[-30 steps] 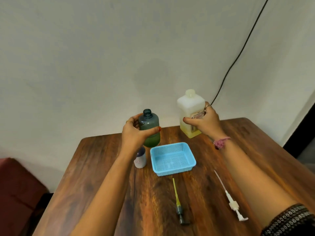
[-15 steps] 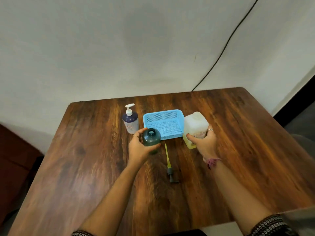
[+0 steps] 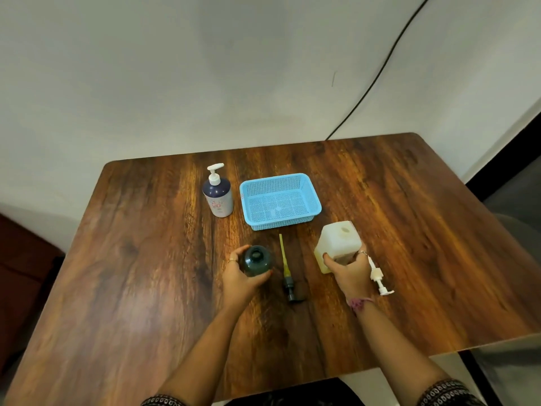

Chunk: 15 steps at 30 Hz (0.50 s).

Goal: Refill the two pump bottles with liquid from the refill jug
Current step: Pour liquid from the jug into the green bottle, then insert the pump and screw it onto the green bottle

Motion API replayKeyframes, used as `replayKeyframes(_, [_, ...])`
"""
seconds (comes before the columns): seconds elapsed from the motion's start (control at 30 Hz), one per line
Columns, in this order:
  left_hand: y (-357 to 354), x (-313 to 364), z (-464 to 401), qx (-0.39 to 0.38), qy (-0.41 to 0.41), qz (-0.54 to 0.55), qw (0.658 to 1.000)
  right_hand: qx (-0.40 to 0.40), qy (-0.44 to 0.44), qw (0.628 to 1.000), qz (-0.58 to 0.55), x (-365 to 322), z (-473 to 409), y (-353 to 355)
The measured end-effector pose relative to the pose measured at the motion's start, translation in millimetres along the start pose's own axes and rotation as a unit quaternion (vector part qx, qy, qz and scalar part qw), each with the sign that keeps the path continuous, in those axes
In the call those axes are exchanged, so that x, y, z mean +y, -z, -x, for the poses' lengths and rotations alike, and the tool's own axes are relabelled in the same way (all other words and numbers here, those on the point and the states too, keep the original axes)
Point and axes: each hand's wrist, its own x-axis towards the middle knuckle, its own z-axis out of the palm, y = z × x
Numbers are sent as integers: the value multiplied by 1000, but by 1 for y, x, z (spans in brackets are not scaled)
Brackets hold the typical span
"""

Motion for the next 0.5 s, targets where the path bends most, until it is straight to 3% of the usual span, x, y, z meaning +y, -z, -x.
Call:
replayKeyframes(0.3, [-2,-6,-3,-20,3,19,1000,-53,-11,997,49,5,2,6])
replayKeyframes(0.37, [-2,-7,-4,-26,6,23,999,-56,-58,992,95,17,12,14])
replayKeyframes(0.47, [1,-7,-4,-44,4,14,999,-65,-201,977,29,36,34,22])
replayKeyframes(0.5, [2,-7,-4,-47,2,10,999,-48,-183,982,18,38,38,21])
